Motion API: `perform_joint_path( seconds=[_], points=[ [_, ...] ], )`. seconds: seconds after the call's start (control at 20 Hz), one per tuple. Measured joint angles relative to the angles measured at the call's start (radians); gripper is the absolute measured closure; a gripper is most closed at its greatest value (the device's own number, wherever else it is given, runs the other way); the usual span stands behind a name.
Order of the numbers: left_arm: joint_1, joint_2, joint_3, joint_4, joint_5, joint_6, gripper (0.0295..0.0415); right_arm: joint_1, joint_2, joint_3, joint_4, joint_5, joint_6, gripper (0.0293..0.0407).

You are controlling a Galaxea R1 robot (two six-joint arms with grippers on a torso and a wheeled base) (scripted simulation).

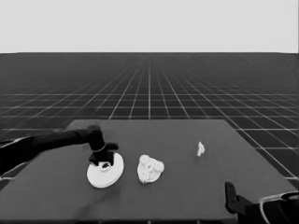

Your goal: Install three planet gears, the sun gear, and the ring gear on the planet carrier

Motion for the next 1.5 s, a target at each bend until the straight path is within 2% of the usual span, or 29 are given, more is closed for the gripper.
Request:
perform_joint_path(
  seconds=[0.3, 0.35, 0.8, 0.85, 0.95, 1.1, 1.3, 1.35, 1.4, 1.5],
  points=[
    [0.021, 0.009, -0.023, 0.016, -0.015, 0.009, 0.0326, 0.000, 0.000, 0.000, 0.000, 0.000, 0.000, 0.0315],
    [0.021, 0.009, -0.023, 0.016, -0.015, 0.009, 0.0361, 0.000, 0.000, 0.000, 0.000, 0.000, 0.000, 0.0315],
    [0.021, 0.010, -0.024, 0.016, -0.016, 0.009, 0.0362, 0.000, 0.000, 0.000, 0.000, 0.000, 0.000, 0.0315],
    [-0.046, -0.018, 0.042, -0.047, 0.034, -0.018, 0.0362, 0.000, 0.000, 0.000, 0.000, 0.000, 0.000, 0.0315],
    [-0.139, -0.033, 0.079, -0.118, 0.075, -0.033, 0.0362, 0.000, 0.000, 0.000, 0.000, 0.000, 0.000, 0.0315],
    [-0.176, -0.035, 0.084, -0.151, 0.091, -0.034, 0.0362, 0.000, 0.000, 0.000, 0.000, 0.000, 0.000, 0.0315],
    [-0.183, -0.035, 0.084, -0.158, 0.094, -0.034, 0.0362, 0.000, 0.000, 0.000, 0.000, 0.000, 0.000, 0.0315],
    [-0.170, 0.109, 0.066, -0.132, 0.113, -0.248, 0.0362, 0.000, 0.000, 0.000, 0.000, 0.000, 0.000, 0.0315],
    [-0.159, 0.305, 0.010, -0.122, 0.122, -0.340, 0.0362, 0.000, 0.000, 0.000, 0.000, 0.000, 0.000, 0.0315],
    [-0.150, 0.504, -0.143, -0.115, 0.123, -0.349, 0.0362, 0.000, 0.000, 0.000, 0.000, 0.000, 0.000, 0.0315]
  ],
)
